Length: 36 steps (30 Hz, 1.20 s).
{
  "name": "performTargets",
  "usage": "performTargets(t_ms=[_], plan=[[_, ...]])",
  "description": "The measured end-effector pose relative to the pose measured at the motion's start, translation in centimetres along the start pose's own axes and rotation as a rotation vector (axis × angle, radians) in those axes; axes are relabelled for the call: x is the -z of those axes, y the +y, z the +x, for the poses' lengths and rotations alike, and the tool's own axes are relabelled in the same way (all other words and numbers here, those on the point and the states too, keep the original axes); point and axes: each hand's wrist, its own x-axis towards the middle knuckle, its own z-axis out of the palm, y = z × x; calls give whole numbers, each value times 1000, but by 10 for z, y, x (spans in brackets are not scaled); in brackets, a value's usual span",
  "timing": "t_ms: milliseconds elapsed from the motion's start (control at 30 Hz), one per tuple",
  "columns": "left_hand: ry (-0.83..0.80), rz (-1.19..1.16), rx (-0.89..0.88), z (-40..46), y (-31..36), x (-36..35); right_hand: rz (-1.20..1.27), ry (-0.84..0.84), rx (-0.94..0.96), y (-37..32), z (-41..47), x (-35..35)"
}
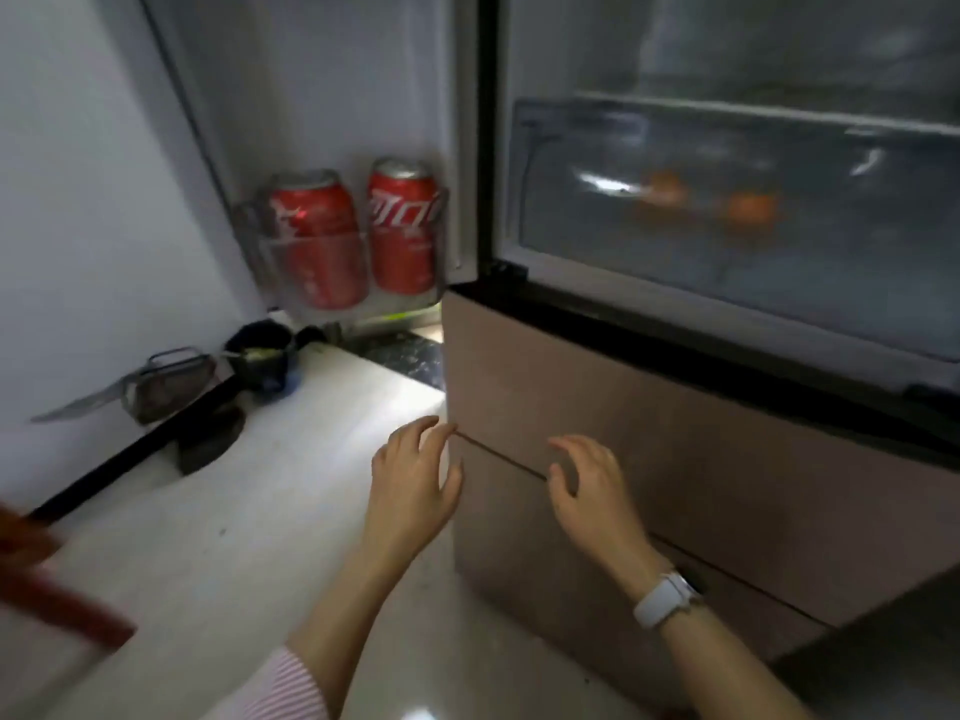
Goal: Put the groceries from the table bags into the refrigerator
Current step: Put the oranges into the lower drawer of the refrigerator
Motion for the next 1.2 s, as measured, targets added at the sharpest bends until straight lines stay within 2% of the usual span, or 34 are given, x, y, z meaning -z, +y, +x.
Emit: performTargets(t_ms=[100,267,400,667,933,1200], plan=[[-68,96,175,-56,-65,22,66,-180,-4,-33,-22,-60],[29,135,462,-149,-174,91,89,-459,173,-131,-42,-168],[117,174,678,-238,-268,168,119,-655,370,-245,-69,-266],[294,261,1064,-412,-436,340,195,-871,700,-494,-156,-435],[352,232,1208,-457,-575,416,139,-1020,846,-639,-164,-566],[316,236,1157,-395,-776,481,146,-996,808,-769,-74,-738]])
